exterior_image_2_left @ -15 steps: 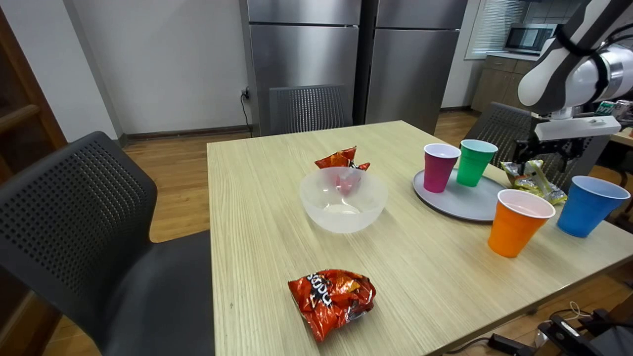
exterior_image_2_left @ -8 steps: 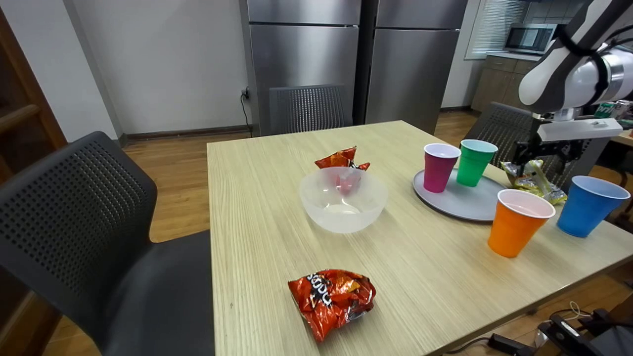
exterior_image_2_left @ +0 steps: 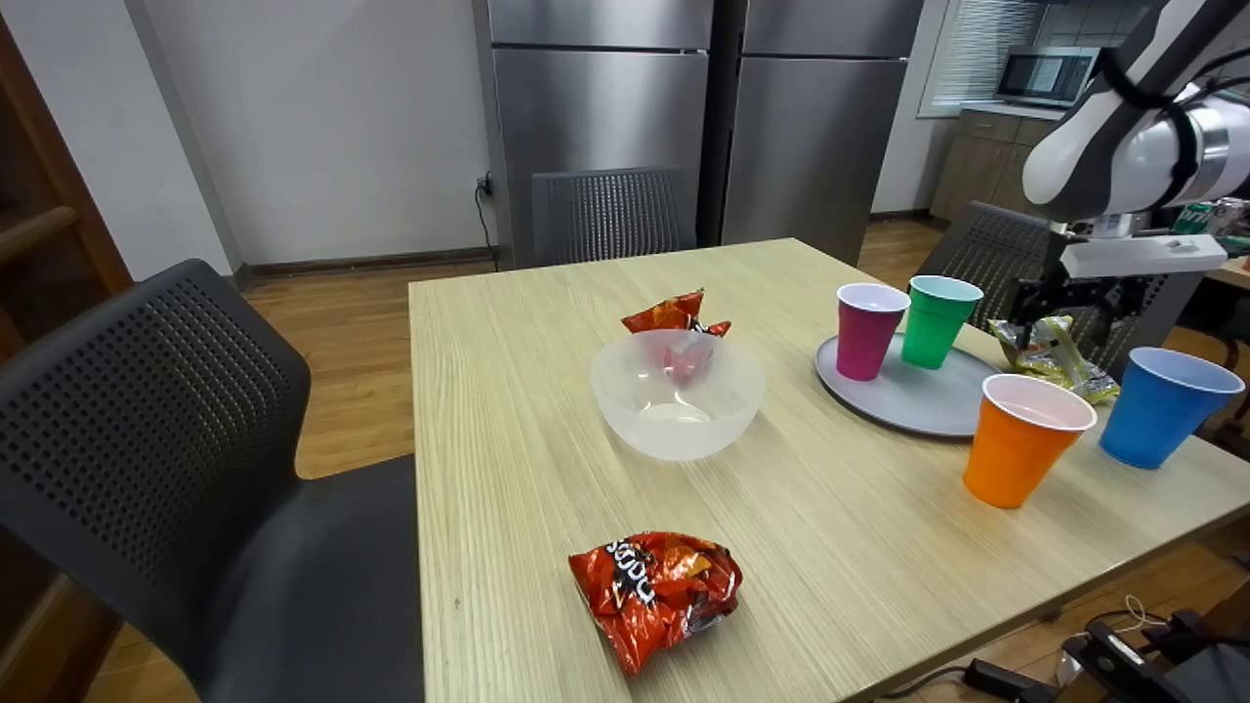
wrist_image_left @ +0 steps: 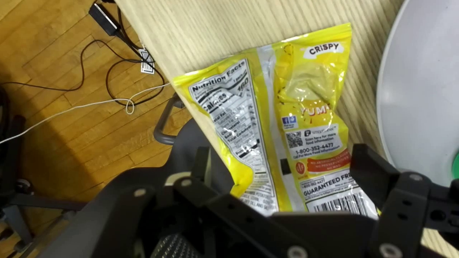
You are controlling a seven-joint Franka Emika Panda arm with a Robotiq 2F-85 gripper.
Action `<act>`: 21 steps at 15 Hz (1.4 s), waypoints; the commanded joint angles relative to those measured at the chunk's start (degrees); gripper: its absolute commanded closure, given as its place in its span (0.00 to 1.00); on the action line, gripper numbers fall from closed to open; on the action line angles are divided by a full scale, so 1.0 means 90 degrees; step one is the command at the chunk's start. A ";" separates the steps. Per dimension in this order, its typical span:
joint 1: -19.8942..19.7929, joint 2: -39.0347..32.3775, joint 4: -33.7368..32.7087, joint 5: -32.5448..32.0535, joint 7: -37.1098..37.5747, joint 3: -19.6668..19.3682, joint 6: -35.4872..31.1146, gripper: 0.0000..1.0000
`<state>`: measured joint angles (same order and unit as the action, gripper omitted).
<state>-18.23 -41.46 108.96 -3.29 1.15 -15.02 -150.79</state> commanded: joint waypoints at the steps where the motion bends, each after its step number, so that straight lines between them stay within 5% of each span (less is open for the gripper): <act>1: -0.0203 -0.0018 -0.0139 0.0151 -0.0301 0.0176 0.0027 0.00; 2: -0.0218 -0.0012 -0.0135 0.0162 -0.0325 0.0190 0.0010 0.25; 4: -0.0226 -0.0004 -0.0131 0.0168 -0.0339 0.0194 0.0001 0.34; 12: -0.0217 -0.0009 -0.0142 0.0159 -0.0341 0.0197 -0.0004 0.97; 21: -0.0198 0.0107 -0.0003 0.0140 -0.0288 0.0127 -0.0104 1.00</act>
<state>-18.77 -41.46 108.50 -2.93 0.51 -14.61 -150.82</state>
